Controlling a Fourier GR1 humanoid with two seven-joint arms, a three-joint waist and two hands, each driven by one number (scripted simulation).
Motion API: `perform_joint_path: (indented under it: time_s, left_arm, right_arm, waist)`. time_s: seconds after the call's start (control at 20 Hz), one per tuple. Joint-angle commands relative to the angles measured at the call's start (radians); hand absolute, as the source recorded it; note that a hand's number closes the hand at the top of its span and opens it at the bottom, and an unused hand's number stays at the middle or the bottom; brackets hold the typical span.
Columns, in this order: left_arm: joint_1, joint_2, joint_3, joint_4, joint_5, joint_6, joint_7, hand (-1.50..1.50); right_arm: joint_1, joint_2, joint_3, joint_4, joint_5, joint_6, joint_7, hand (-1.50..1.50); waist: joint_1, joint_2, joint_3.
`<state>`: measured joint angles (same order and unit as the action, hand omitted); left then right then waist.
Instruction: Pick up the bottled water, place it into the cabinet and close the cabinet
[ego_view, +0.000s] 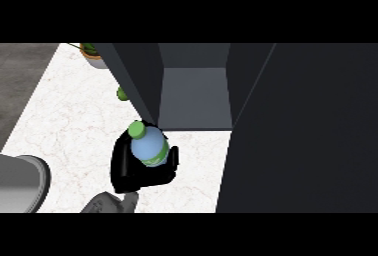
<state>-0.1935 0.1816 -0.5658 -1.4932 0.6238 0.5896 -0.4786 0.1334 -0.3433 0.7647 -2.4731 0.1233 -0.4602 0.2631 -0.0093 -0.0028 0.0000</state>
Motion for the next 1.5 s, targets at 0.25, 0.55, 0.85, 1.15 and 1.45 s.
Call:
perform_joint_path:
  time_s: [0.25, 0.55, 0.85, 1.15, 1.45]
  left_arm:
    - [-0.246, -0.077, 0.054, 0.054, -0.116, 0.145, 0.172, 1.50]
    - [-0.313, -0.102, 0.086, 0.177, -0.190, 0.160, 0.210, 1.50]
    - [-0.502, -0.114, 0.168, 0.307, -0.228, 0.151, 0.311, 1.50]
    - [-0.626, -0.118, 0.251, 0.586, -0.262, 0.102, 0.258, 1.50]
    - [-0.704, -0.157, 0.323, 0.777, -0.274, 0.102, 0.188, 1.50]
  right_arm:
    - [0.025, -0.040, 0.005, -0.117, 0.073, 0.003, 0.043, -1.50]
    - [0.065, -0.041, 0.042, -0.103, 0.065, -0.008, -0.012, -1.50]
    - [0.030, -0.013, 0.028, -0.063, 0.056, -0.010, -0.001, -1.50]
    - [0.120, -0.090, 0.014, -0.118, 0.013, 0.007, -0.085, -1.50]
    - [0.055, -0.077, -0.032, -0.122, -0.010, 0.005, 0.001, -1.50]
  waist:
    - [-0.004, 0.000, 0.000]
    - [-0.004, 0.000, 0.000]
    - [-0.003, 0.001, 0.000]
    - [-0.018, 0.004, 0.000]
    - [-0.014, 0.006, 0.000]
